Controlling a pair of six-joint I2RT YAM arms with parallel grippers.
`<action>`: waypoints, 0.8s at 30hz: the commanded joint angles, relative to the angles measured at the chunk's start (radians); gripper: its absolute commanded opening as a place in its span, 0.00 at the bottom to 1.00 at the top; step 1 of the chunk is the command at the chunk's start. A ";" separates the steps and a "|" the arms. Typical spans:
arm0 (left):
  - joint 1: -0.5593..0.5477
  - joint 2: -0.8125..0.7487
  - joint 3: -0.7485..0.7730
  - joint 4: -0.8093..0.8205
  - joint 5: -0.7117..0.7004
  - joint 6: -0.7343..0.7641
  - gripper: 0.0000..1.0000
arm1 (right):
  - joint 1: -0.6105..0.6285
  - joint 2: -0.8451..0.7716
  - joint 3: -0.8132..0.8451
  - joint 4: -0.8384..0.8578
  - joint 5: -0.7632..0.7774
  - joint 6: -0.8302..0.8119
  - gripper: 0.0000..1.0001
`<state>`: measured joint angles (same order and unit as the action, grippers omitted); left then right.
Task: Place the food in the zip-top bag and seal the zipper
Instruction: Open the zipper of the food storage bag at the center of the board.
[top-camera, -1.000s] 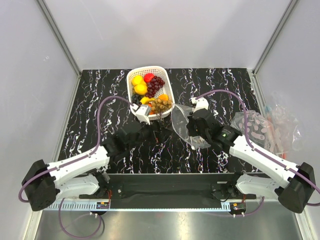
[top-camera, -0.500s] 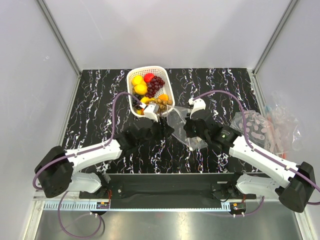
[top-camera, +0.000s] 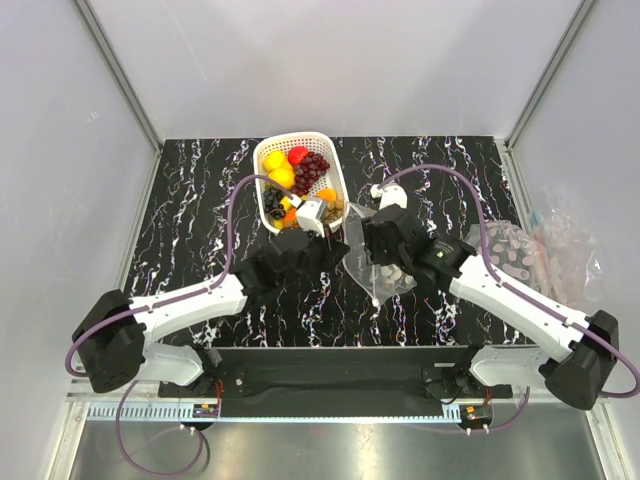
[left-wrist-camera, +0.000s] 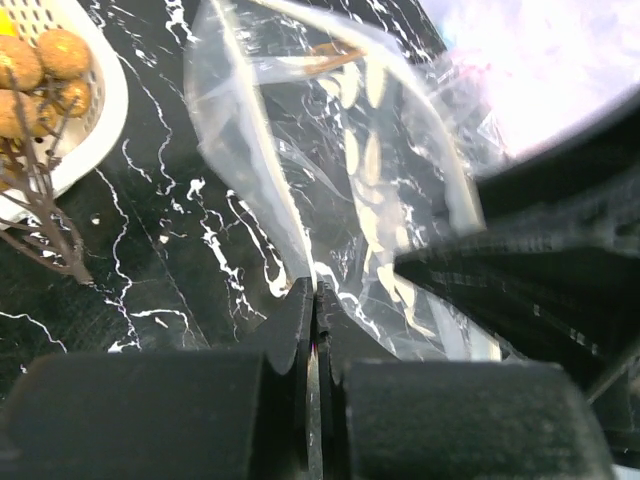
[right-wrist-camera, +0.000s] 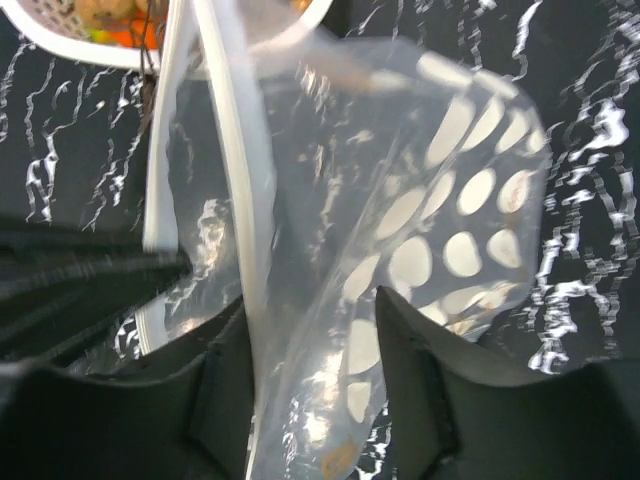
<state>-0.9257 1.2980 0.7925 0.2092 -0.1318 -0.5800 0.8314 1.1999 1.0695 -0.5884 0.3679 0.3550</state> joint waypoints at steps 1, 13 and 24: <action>-0.031 -0.003 0.054 0.038 -0.043 0.057 0.00 | 0.008 0.043 0.121 -0.120 0.108 -0.021 0.56; -0.038 0.020 0.097 -0.004 -0.077 0.077 0.00 | 0.015 0.125 0.294 -0.375 0.166 0.061 0.34; -0.036 0.064 0.140 -0.048 -0.117 0.091 0.01 | 0.023 0.217 0.414 -0.646 0.250 0.157 0.44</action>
<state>-0.9627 1.3582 0.8799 0.1421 -0.1970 -0.5110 0.8455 1.4078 1.4197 -1.1160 0.5430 0.4618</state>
